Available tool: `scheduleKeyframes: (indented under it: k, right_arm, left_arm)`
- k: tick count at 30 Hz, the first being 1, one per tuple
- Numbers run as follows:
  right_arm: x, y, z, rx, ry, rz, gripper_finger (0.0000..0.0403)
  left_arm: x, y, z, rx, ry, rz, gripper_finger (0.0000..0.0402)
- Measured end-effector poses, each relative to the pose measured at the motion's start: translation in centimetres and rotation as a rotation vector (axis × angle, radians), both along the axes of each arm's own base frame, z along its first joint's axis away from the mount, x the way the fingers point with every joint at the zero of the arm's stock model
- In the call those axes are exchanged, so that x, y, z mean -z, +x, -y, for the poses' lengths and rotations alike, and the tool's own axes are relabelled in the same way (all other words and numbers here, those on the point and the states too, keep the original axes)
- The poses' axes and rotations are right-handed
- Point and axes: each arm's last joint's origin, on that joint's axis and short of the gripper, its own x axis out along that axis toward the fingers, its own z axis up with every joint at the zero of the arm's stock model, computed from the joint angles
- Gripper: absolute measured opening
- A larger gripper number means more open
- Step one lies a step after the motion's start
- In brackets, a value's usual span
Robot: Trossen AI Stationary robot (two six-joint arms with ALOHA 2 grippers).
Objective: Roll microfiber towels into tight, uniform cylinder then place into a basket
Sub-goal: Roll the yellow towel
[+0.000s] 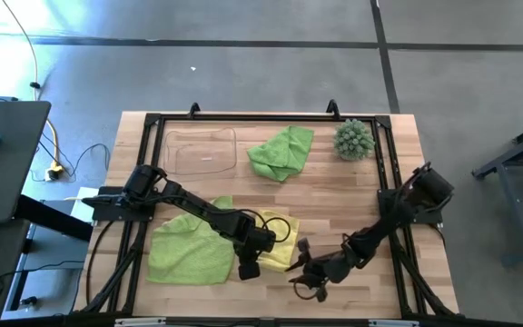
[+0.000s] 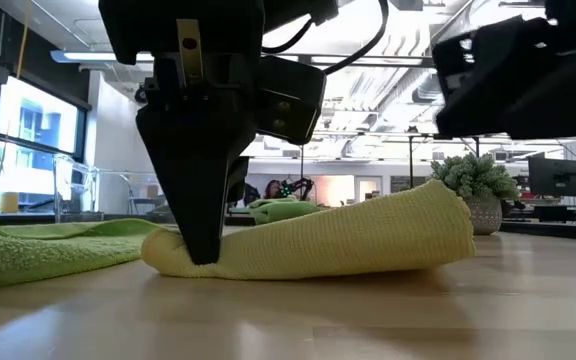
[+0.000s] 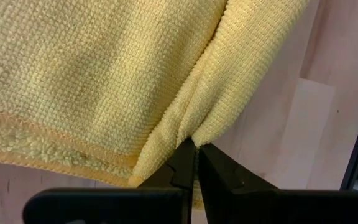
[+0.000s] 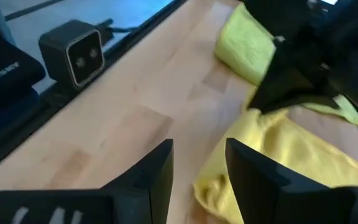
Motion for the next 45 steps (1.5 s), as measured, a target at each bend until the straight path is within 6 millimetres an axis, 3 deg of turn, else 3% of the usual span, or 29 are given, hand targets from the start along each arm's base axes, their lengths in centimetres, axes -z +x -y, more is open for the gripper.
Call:
scheduleKeyframes:
  k: [7, 13, 32, 36, 45]
  right_arm:
    - [1.0, 2.1, -0.7, 0.011, -0.123, -0.146, 0.014]
    - [0.9, 2.9, -0.2, 0.124, -0.187, -0.222, 0.014]
    - [2.4, 2.6, 0.5, 0.263, -0.094, -0.347, 0.0137]
    - [2.7, 2.5, 0.6, 0.346, -0.004, -0.381, 0.0112]
    - [3.0, 2.0, 0.6, 0.47, 0.142, -0.447, 0.0011]
  left_arm:
    - [0.0, 0.0, 0.0, 0.0, 0.002, -0.001, 0.0007]
    - [0.0, 0.0, 0.0, -0.002, 0.006, 0.001, 0.0007]
    - [-0.3, 0.4, 0.0, -0.002, 0.01, 0.043, 0.0008]
    - [-0.8, 0.8, 0.2, 0.037, 0.029, 0.068, 0.0015]
    - [-3.3, 1.2, 0.1, 0.172, 0.139, 0.044, 0.0078]
